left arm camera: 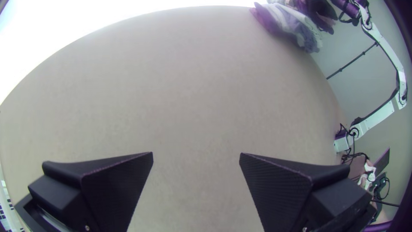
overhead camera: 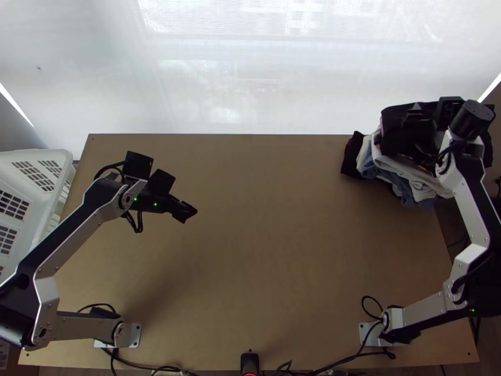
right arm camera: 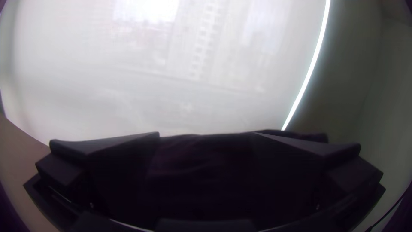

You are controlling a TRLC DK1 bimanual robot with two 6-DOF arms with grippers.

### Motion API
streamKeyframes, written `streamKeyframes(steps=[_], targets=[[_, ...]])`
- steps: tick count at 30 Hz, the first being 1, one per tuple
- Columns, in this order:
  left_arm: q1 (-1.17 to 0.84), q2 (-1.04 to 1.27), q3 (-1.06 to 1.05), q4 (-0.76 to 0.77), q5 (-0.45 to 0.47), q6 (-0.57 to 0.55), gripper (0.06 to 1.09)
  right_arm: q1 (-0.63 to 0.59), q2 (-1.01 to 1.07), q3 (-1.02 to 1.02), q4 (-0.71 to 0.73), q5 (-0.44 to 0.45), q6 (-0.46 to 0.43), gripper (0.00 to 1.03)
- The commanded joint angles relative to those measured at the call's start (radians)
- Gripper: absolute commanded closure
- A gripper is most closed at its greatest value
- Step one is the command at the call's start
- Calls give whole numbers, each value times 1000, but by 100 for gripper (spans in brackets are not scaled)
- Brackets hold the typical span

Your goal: Fold the t-shirt

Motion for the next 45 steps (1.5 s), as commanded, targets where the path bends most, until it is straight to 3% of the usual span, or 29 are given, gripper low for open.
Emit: streamKeyframes(steps=[1,12,21,32,36,40,45], targets=[[9,-17,-30,-2,0,2,11,-23,196,-32,77,11,9,5],[23,-22,-76,-2,0,8,11,-23,256,-320,247,12,6,5],[-10,-7,-67,5,0,-22,11,-30,229,-259,255,12,4,5],[13,-86,-69,5,-2,-44,10,42,45,-52,117,12,21,5],[32,-146,-41,1,-9,-99,10,66,-67,-35,97,43,73,5],[32,-249,-23,-12,-74,-73,10,91,-204,-44,2,46,150,5],[33,-456,-92,34,-187,-59,10,220,-414,-222,-85,43,84,5]])
